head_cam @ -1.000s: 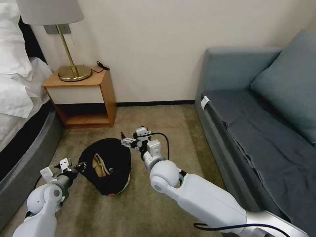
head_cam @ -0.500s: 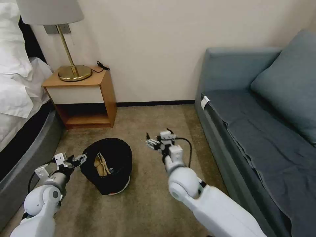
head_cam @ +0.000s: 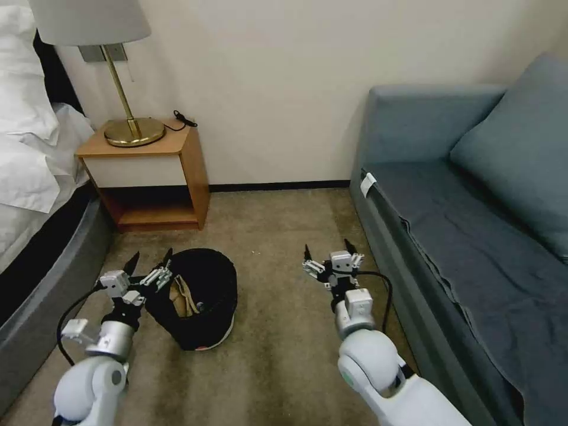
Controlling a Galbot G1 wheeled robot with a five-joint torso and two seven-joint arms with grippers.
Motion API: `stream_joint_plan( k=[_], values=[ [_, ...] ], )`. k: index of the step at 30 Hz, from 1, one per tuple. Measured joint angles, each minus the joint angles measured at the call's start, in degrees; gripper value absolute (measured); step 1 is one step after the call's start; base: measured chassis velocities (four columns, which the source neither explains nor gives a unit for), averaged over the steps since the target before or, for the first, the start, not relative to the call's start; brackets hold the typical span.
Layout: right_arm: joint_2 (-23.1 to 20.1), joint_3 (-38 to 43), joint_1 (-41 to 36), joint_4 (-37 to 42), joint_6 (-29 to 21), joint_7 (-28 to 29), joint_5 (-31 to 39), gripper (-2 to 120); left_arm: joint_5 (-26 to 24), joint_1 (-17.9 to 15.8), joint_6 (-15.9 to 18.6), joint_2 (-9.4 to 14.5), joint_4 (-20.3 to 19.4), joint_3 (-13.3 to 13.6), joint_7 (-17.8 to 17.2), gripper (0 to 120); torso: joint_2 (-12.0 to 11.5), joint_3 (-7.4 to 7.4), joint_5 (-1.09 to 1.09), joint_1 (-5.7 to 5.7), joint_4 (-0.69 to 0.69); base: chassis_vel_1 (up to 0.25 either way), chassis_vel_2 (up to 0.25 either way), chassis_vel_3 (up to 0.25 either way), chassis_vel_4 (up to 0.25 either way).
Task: Pick up the trash bin, then pick up the garbage on the floor and place it into the trash bin.
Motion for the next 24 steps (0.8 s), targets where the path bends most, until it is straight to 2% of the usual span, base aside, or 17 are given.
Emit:
stream_joint_plan(
  k=[6, 12, 16, 19, 21, 22, 24],
  values=[
    [1.1, 4.0, -5.6, 1.8, 2.1, -1.7, -3.8, 100, 2.2, 3.9, -2.4, -2.5, -1.0, -0.3, 0.4, 100, 0.0, 0.00, -0.02, 0.00, 0.00, 0.000, 0.000, 0.000, 0.000],
    [2.1, 6.9, -8.9, 3.0, 3.5, -2.8, -6.6, 100, 1.7, 6.3, -3.3, -3.5, -2.4, 0.1, -1.0, 100, 0.0, 0.00, -0.02, 0.00, 0.00, 0.000, 0.000, 0.000, 0.000],
    [3.7, 9.0, -11.6, 4.0, 4.5, -4.1, -9.0, 100, -0.9, 8.6, -1.5, -3.9, -5.9, 1.9, -5.5, 100, 0.0, 0.00, -0.02, 0.00, 0.00, 0.000, 0.000, 0.000, 0.000],
    [4.1, 9.3, -12.0, 4.0, 4.7, -4.4, -9.6, 100, -0.9, 8.8, -0.6, -3.9, -6.7, 2.0, -6.3, 100, 0.0, 0.00, -0.02, 0.00, 0.00, 0.000, 0.000, 0.000, 0.000],
    [5.4, 10.0, -12.8, 4.3, 4.9, -4.8, -10.7, 100, 0.6, 9.5, 1.4, -3.6, -8.7, 2.6, -9.0, 100, 0.0, 0.00, -0.01, 0.00, 0.00, 0.000, 0.000, 0.000, 0.000],
    [5.4, 10.0, -12.8, 4.3, 4.9, -4.8, -10.7, 100, 0.6, 9.5, 1.4, -3.6, -8.7, 2.6, -9.0, 100, 0.0, 0.00, -0.01, 0.00, 0.00, 0.000, 0.000, 0.000, 0.000],
    [6.1, 10.5, -13.1, 4.4, 5.0, -4.9, -11.4, 100, 0.8, 9.8, 3.3, -3.3, -10.4, 3.2, -12.4, 100, 0.0, 0.00, -0.02, 0.00, 0.00, 0.000, 0.000, 0.000, 0.000]
  ],
)
